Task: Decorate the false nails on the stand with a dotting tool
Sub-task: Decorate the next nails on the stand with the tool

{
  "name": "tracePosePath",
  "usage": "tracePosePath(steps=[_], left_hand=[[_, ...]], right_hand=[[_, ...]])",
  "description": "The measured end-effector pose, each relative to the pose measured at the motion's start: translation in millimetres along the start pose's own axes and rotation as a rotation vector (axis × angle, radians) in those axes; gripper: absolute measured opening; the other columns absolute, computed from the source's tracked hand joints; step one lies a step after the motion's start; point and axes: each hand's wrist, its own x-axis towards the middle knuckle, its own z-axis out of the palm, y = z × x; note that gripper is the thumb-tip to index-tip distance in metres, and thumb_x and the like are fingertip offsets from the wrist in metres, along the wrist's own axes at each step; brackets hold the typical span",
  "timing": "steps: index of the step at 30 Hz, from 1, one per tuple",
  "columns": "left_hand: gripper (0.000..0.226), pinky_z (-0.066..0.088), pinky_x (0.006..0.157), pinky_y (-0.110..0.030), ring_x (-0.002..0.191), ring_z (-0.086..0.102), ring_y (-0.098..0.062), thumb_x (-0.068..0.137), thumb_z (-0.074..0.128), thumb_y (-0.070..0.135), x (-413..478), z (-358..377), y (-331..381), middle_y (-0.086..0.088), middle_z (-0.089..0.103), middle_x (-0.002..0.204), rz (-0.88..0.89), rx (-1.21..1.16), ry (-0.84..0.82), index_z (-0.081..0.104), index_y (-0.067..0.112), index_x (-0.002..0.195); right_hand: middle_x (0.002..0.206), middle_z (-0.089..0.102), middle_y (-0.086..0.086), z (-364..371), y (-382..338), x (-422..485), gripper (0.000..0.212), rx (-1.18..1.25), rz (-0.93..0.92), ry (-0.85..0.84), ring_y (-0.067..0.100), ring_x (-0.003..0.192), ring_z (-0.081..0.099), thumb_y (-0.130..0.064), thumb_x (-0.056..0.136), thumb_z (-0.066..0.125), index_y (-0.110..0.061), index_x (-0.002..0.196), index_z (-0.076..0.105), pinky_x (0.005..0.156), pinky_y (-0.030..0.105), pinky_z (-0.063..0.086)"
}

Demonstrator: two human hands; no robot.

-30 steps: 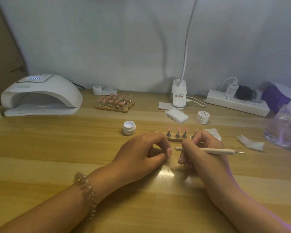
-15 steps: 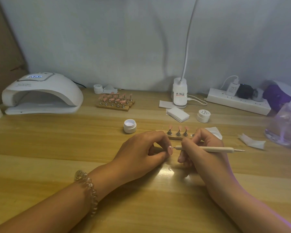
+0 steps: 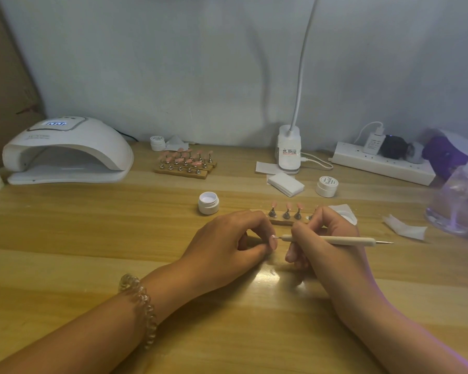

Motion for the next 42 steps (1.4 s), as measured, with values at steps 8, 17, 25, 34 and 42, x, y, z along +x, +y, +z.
tracePosePath(steps=[8, 17, 25, 34, 42], left_hand=[[0.012, 0.036, 0.059, -0.023, 0.062, 0.048, -0.007, 0.086, 0.069, 0.021, -0.2, -0.6, 0.0, 0.018, 0.066, 0.093, -0.005, 0.014, -0.004, 0.064, 0.032, 0.086], [0.009, 0.041, 0.058, -0.029, 0.061, 0.047, -0.009, 0.087, 0.069, 0.023, 0.4, 0.1, -0.5, 0.017, 0.066, 0.093, -0.006, 0.009, -0.001, 0.064, 0.03, 0.086], [0.01, 0.038, 0.058, -0.026, 0.062, 0.049, -0.007, 0.087, 0.07, 0.024, 0.3, 0.8, -1.7, 0.021, 0.067, 0.092, -0.003, 0.014, 0.011, 0.064, 0.032, 0.086], [0.008, 0.031, 0.061, -0.019, 0.072, 0.05, 0.009, 0.085, 0.073, 0.032, -0.4, 1.2, -2.0, 0.025, 0.064, 0.085, -0.042, 0.095, 0.093, 0.066, 0.034, 0.084], [0.006, 0.029, 0.061, -0.008, 0.071, 0.048, 0.019, 0.083, 0.076, 0.032, 0.5, 1.4, -3.5, 0.021, 0.066, 0.093, -0.088, 0.1, 0.116, 0.072, 0.033, 0.086]], right_hand=[[0.053, 0.063, 0.018, -0.6, 1.5, 0.8, 0.018, 0.001, 0.005, 0.013, 0.016, 0.043, 0.052, -0.002, 0.081, 0.059, -0.006, 0.069, 0.046, 0.041, 0.023, 0.043], [0.053, 0.062, 0.018, -0.4, 1.0, -0.6, 0.018, 0.012, -0.01, 0.007, 0.016, 0.043, 0.052, -0.001, 0.08, 0.059, -0.006, 0.069, 0.046, 0.042, 0.022, 0.042], [0.05, 0.061, 0.012, -0.6, 0.6, -1.2, 0.021, 0.074, 0.011, 0.071, 0.011, 0.039, 0.05, -0.006, 0.084, 0.06, -0.009, 0.068, 0.046, 0.038, 0.018, 0.039], [0.048, 0.059, 0.006, -3.5, 0.4, -0.3, 0.029, 0.16, -0.007, 0.135, 0.008, 0.038, 0.047, -0.022, 0.093, 0.062, -0.014, 0.069, 0.048, 0.037, 0.017, 0.036], [0.048, 0.057, 0.004, -1.4, -3.1, -1.9, 0.032, 0.142, -0.013, 0.097, 0.008, 0.04, 0.048, -0.037, 0.087, 0.066, -0.008, 0.077, 0.054, 0.04, 0.016, 0.038]])
